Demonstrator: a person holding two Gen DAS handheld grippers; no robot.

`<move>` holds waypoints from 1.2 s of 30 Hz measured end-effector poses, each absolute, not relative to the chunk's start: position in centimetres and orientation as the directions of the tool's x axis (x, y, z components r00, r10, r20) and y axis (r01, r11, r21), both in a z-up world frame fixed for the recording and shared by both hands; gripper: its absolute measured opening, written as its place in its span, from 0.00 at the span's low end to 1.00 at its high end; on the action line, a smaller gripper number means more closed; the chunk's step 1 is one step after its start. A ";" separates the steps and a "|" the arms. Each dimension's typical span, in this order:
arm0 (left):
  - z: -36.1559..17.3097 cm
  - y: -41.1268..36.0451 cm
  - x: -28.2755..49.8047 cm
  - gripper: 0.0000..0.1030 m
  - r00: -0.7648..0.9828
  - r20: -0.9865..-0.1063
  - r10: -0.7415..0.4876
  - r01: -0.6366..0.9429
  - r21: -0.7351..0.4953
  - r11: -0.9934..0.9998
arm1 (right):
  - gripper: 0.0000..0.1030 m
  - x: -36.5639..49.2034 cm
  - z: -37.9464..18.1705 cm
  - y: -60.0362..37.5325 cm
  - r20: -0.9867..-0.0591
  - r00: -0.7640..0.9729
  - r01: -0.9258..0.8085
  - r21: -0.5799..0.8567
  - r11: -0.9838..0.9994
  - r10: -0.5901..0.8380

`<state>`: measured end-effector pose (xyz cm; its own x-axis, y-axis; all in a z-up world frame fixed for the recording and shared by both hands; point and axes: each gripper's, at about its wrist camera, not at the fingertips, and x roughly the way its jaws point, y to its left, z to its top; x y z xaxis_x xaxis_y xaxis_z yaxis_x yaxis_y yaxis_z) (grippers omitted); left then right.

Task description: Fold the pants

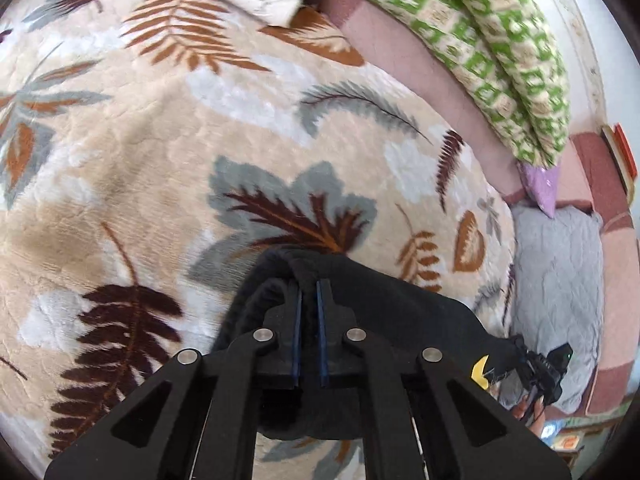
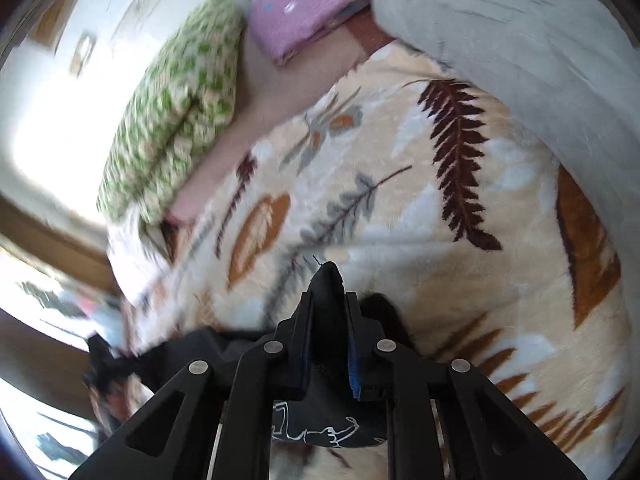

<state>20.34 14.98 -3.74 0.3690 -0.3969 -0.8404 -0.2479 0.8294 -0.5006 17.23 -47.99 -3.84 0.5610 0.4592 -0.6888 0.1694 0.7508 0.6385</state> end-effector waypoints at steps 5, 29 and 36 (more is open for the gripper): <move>-4.8 14.6 20.8 0.04 0.338 -0.881 -0.331 -0.241 -0.421 0.875 | 0.16 18.0 -6.9 -48.4 -0.767 0.515 0.313 0.584 0.749 0.382; -1.0 -13.9 11.4 0.42 0.111 -0.792 -0.600 0.004 -0.603 0.798 | 0.46 9.4 -4.9 -50.3 -0.749 0.505 0.306 0.620 0.722 0.430; -4.3 -23.2 10.9 0.42 0.058 -0.754 -0.655 -0.112 -0.657 0.746 | 0.54 8.6 -5.9 -51.6 -0.715 0.519 0.307 0.668 0.678 0.469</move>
<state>10.95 -23.15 -4.26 0.0576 -0.6549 -0.7535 -0.1121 0.7458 -0.6567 8.59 -51.60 -5.92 0.5191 0.4689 -0.7146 0.3071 0.6779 0.6679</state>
